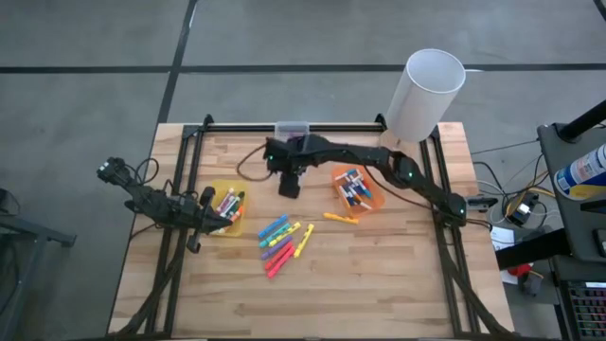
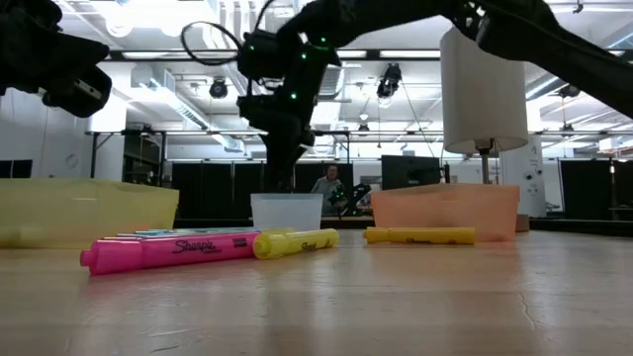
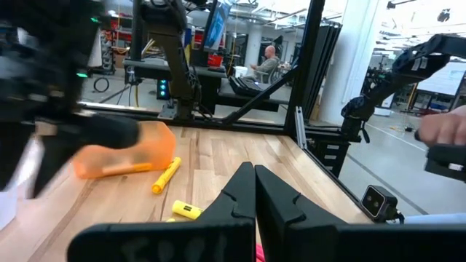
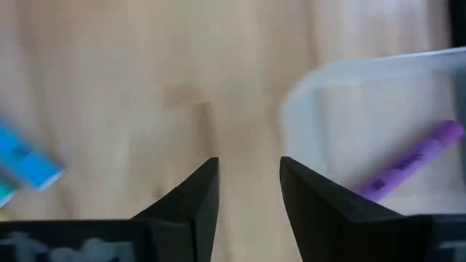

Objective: Pick & Place Markers
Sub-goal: Put the right light yellow highlighter into the transparent bin

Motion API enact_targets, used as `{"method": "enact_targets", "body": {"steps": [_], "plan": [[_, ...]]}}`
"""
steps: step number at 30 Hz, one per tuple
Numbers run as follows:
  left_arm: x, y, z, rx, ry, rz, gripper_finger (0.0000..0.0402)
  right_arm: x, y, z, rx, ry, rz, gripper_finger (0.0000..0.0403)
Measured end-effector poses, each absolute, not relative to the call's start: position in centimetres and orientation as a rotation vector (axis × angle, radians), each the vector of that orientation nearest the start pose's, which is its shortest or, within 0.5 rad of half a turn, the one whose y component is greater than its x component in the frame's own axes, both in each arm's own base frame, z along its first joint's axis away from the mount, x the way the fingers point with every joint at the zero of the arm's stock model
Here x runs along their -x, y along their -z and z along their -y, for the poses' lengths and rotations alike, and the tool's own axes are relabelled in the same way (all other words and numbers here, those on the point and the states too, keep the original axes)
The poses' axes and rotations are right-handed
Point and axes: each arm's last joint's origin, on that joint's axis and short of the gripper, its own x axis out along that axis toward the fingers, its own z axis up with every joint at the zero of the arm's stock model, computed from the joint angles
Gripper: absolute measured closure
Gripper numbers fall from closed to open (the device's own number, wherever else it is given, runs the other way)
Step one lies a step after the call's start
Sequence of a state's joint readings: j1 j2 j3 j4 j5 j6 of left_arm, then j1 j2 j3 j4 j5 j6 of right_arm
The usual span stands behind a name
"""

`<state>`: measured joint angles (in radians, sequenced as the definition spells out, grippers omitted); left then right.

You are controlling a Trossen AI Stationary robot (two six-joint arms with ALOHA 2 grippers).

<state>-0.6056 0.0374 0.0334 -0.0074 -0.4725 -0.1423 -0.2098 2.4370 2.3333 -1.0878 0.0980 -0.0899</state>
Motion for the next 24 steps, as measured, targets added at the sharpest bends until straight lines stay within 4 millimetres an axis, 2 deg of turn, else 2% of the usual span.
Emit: {"method": "enact_targets", "body": {"steps": [16,24], "plan": [[-8.6,-17.1,4.3,0.136,0.132,-0.019,0.0402,-49.2,-22.1,0.6,0.276,-0.074,-1.326,0.0269],[-8.6,-17.1,4.3,0.136,0.132,-0.019,0.0402,-48.8,-20.9,-3.7,0.352,-0.201,-1.357,0.0273]]}}
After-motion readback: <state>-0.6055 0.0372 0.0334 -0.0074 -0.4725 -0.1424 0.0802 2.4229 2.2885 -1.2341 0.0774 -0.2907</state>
